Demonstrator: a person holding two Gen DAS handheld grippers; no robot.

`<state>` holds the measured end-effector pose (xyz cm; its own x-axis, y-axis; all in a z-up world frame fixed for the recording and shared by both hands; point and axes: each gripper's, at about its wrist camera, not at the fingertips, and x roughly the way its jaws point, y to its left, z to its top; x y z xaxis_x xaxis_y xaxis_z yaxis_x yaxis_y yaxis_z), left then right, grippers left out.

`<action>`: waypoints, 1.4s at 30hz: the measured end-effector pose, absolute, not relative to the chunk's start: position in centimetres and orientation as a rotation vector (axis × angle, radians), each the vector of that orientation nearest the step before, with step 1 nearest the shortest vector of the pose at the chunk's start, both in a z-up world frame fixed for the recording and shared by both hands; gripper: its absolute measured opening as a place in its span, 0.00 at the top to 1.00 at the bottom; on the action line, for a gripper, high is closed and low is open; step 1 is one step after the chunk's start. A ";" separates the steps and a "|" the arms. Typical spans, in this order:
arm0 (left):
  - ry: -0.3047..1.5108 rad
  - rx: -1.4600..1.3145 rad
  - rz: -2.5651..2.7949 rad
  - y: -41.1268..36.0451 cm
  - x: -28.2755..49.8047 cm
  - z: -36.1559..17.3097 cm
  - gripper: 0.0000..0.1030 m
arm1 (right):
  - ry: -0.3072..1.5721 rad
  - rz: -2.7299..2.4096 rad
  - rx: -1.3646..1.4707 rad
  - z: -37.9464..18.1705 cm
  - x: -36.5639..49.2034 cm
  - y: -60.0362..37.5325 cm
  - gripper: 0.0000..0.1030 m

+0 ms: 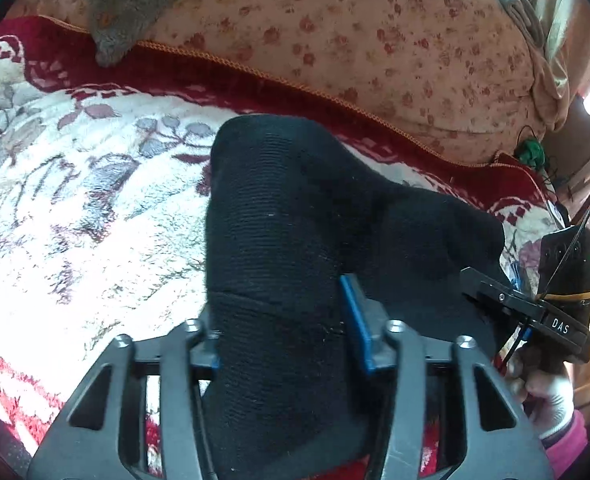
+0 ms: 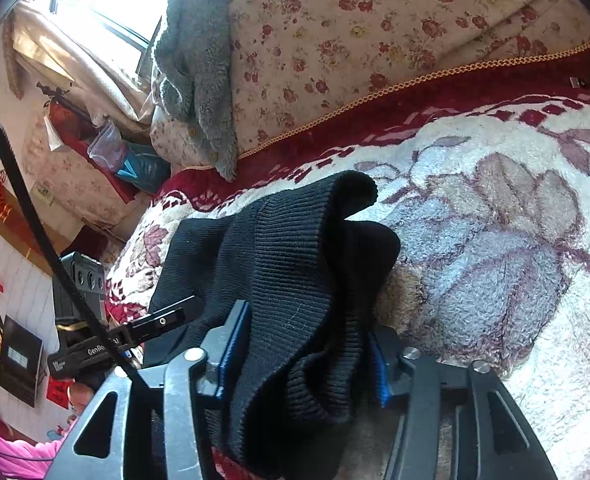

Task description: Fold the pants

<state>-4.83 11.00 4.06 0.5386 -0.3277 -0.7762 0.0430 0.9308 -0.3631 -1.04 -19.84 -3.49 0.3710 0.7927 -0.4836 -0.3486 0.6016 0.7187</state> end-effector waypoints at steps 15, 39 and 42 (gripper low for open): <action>0.903 -0.373 -0.150 14.2 -6.6 8.0 0.73 | 0.876 0.840 0.510 1.1 -1.7 -16.8 0.63; 0.847 -0.485 0.108 30.4 -8.7 9.4 0.73 | 0.916 1.052 0.435 4.2 1.7 0.8 0.63; 0.866 -0.511 0.126 31.9 -8.3 8.5 0.73 | 0.937 1.063 0.419 3.7 2.2 3.0 0.63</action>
